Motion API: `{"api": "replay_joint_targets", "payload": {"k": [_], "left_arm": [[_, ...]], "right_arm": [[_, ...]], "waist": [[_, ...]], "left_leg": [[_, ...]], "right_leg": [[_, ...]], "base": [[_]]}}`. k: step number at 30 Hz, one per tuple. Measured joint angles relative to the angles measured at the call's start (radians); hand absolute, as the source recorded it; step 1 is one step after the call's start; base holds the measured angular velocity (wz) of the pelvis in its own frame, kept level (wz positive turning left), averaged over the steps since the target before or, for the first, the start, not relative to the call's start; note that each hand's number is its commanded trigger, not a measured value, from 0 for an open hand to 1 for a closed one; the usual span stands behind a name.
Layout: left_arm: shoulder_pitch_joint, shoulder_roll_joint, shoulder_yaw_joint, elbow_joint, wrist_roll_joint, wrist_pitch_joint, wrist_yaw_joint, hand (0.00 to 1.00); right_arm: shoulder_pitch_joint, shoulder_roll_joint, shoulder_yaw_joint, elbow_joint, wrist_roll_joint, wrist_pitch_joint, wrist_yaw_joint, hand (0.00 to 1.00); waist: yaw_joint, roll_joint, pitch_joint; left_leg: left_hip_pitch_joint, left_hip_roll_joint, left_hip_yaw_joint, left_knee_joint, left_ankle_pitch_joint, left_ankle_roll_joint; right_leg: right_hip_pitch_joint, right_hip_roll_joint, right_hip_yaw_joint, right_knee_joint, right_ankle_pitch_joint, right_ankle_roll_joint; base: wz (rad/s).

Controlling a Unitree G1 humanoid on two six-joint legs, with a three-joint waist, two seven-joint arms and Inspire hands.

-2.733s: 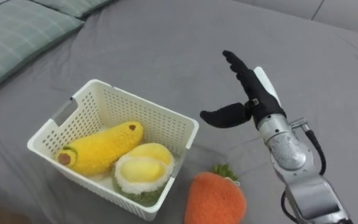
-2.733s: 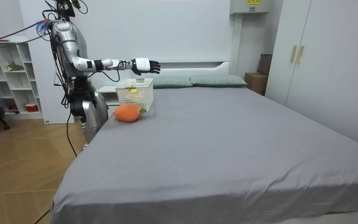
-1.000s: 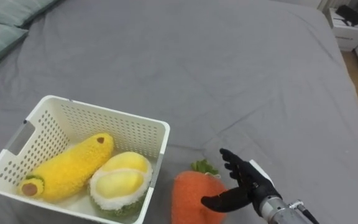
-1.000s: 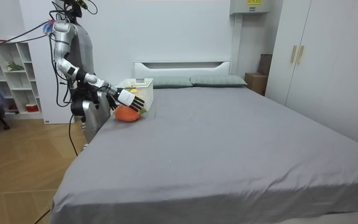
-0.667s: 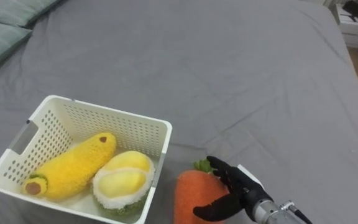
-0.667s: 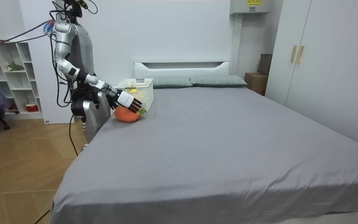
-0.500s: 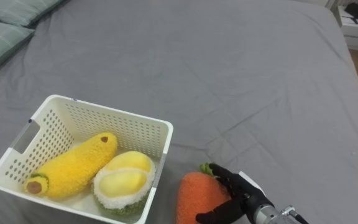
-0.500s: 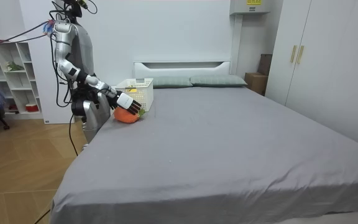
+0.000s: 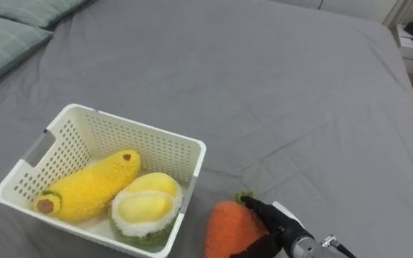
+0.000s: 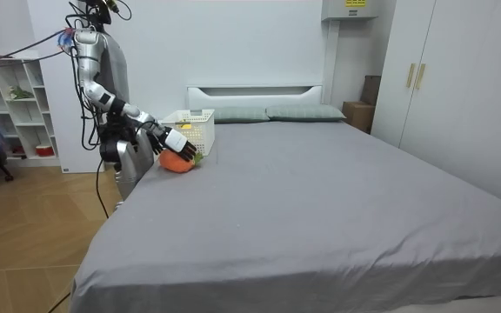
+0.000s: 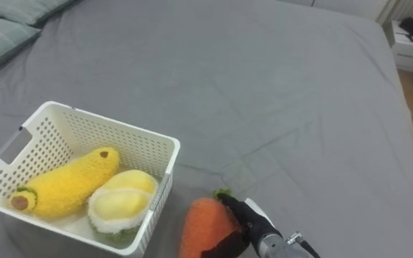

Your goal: Collect toys from the bed

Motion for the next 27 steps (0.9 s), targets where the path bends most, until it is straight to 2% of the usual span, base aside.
{"api": "replay_joint_targets", "payload": {"k": [11, 18, 27], "left_arm": [[0.016, 0.012, 0.0, 0.004, 0.002, 0.002, -0.001, 0.0], [0.016, 0.013, 0.0, 0.003, 0.002, 0.005, -0.002, 0.0], [0.017, 0.009, 0.002, -0.046, 0.001, 0.007, -0.008, 0.0]], "right_arm": [[-0.042, 0.001, 0.005, 0.102, -0.021, -0.002, -0.067, 1.0], [-0.037, 0.016, 0.014, 0.129, -0.057, -0.002, -0.064, 1.0], [-0.034, 0.016, 0.013, 0.118, -0.066, -0.002, -0.063, 1.0]], "waist": [[0.026, -0.006, 0.0032], [0.026, 0.003, 0.0089], [0.024, 0.01, 0.0021]], "left_leg": [[-0.003, -0.001, -0.007, 0.004, -0.001, 0.0], [-0.018, -0.001, -0.015, 0.022, -0.007, 0.001], [-0.016, -0.002, -0.021, 0.032, -0.009, 0.001]], "right_leg": [[0.001, -0.001, -0.008, 0.0, 0.0, 0.0], [-0.002, -0.001, -0.014, 0.0, 0.0, 0.0], [0.002, -0.002, -0.018, 0.0, 0.0, 0.0]], "base": [[0.01], [0.03], [0.02]]}}
